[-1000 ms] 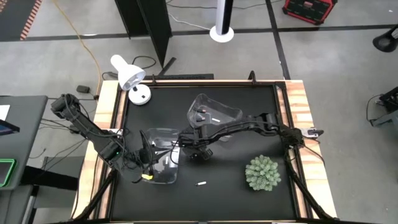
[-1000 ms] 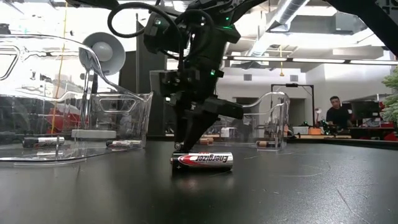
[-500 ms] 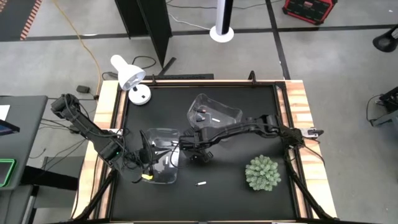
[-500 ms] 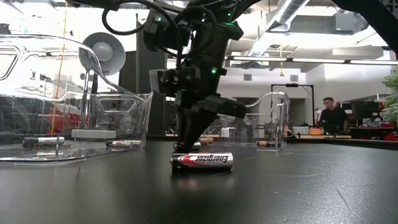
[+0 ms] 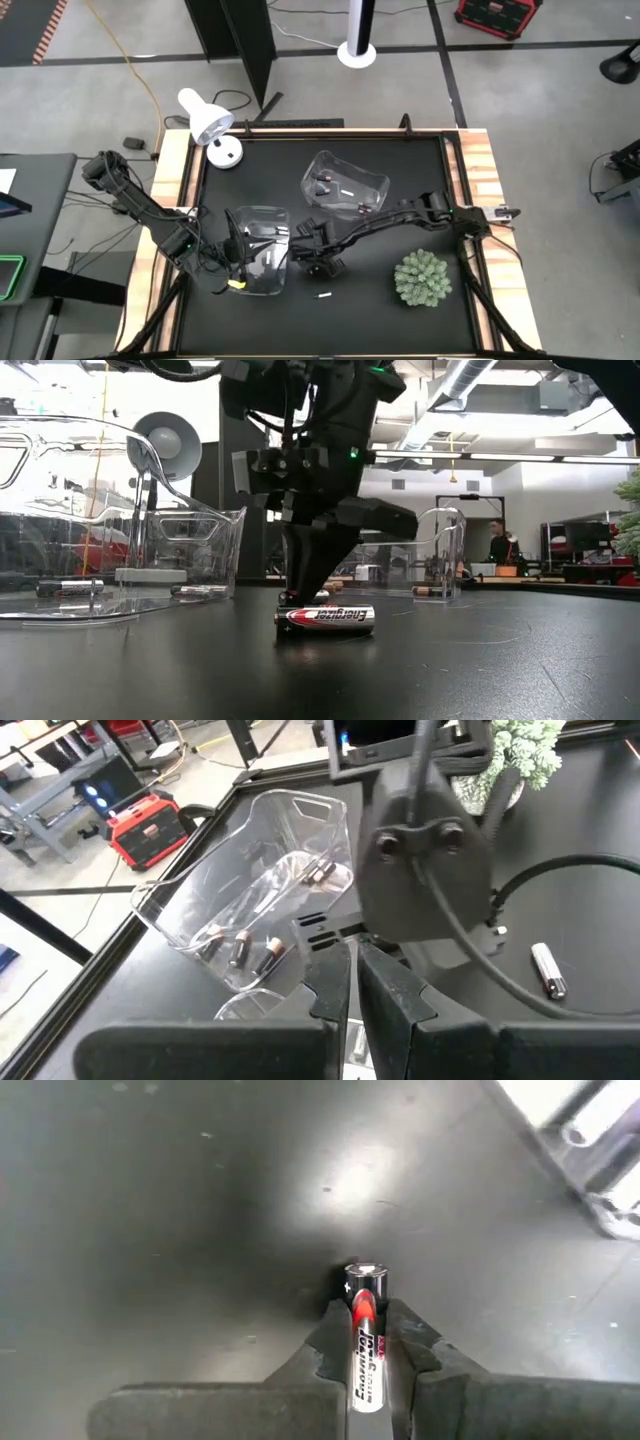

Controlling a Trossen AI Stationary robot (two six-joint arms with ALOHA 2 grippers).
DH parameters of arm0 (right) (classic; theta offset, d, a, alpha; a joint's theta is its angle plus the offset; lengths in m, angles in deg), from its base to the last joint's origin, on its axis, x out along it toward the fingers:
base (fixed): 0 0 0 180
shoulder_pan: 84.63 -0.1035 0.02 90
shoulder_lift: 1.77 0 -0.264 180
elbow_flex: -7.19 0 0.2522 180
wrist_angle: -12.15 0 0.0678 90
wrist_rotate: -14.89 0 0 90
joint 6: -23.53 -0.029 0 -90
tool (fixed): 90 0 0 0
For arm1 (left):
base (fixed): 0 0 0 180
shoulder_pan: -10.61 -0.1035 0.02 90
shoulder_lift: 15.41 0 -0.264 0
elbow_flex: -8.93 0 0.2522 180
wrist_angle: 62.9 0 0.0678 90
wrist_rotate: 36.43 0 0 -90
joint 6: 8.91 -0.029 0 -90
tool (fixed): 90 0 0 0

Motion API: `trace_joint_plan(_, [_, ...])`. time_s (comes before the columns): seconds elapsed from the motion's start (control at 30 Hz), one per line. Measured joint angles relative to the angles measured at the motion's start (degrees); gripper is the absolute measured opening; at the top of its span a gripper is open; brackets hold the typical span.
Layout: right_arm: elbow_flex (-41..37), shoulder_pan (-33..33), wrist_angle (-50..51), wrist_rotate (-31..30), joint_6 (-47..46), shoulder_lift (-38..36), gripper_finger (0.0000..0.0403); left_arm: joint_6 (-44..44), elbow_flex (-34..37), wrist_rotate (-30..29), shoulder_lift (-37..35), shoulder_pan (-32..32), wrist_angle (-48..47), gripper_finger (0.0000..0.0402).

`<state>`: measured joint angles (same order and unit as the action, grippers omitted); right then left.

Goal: Sort batteries
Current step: Put the silver battery into the bottom transparent bin

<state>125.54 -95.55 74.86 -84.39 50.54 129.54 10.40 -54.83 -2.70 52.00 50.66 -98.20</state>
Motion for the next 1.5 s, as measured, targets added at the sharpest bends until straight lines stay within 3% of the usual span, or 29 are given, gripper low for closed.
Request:
trace_joint_plan(0.3, [6.4,-2.0,3.6,-1.3,-0.2,0.1,0.0038,0.0,0.0,0.0,0.0,0.0,0.0,0.002])
trace_joint_plan(0.63, [17.9,-6.1,10.9,-10.2,0.0,0.0,0.0038,0.0,0.0,0.0,0.0,0.0,0.0,0.002])
trace_joint_plan(1.13, [21.7,-7.9,-12.2,-8.8,12.1,1.1,0.0038,0.0,0.0,-1.7,0.0,0.0,0.6,0.002])
trace_joint_plan(1.3, [21.7,-7.6,-14.0,-4.9,11.8,3.2,0.0038,0.0,0.0,-1.6,0.0,0.0,1.0,0.002])
trace_joint_plan(1.5, [21.7,-7.5,-15.6,-4.2,11.6,6.4,0.0038,1.5,0.1,0.1,0.1,0.0,-1.3,0.002])
